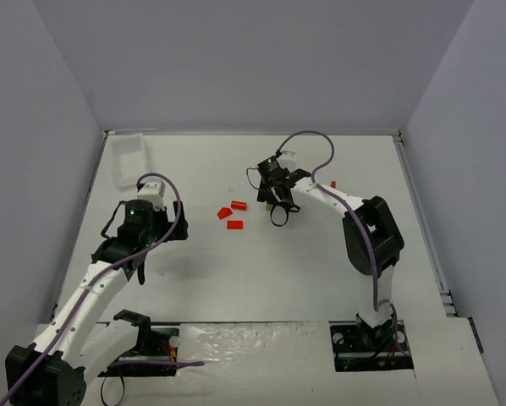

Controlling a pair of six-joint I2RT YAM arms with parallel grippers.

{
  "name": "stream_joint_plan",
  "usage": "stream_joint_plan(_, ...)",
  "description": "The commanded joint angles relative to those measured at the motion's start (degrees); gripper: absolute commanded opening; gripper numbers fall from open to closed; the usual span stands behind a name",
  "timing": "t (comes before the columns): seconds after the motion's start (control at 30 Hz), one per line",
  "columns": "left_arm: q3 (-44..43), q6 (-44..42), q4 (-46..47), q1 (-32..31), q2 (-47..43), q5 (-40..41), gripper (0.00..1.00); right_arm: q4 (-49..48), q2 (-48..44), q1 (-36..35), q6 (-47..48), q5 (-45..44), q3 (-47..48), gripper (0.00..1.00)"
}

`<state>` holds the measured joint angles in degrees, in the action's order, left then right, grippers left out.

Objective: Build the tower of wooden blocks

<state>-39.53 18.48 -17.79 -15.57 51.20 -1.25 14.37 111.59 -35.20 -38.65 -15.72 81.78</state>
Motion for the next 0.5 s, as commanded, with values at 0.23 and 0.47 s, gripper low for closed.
stream_joint_plan(0.23, -0.38, -0.11, 3.11, 0.11, -1.11, -0.15, 0.97, -0.31, 2.05, 0.04, -5.53, -2.47, 4.70, 0.51)
stream_joint_plan(0.47, -0.37, -0.20, 3.11, -0.24, -1.11, -0.15, 0.97, -0.39, 3.45, 0.04, -6.78, -3.09, 4.79, 0.47)
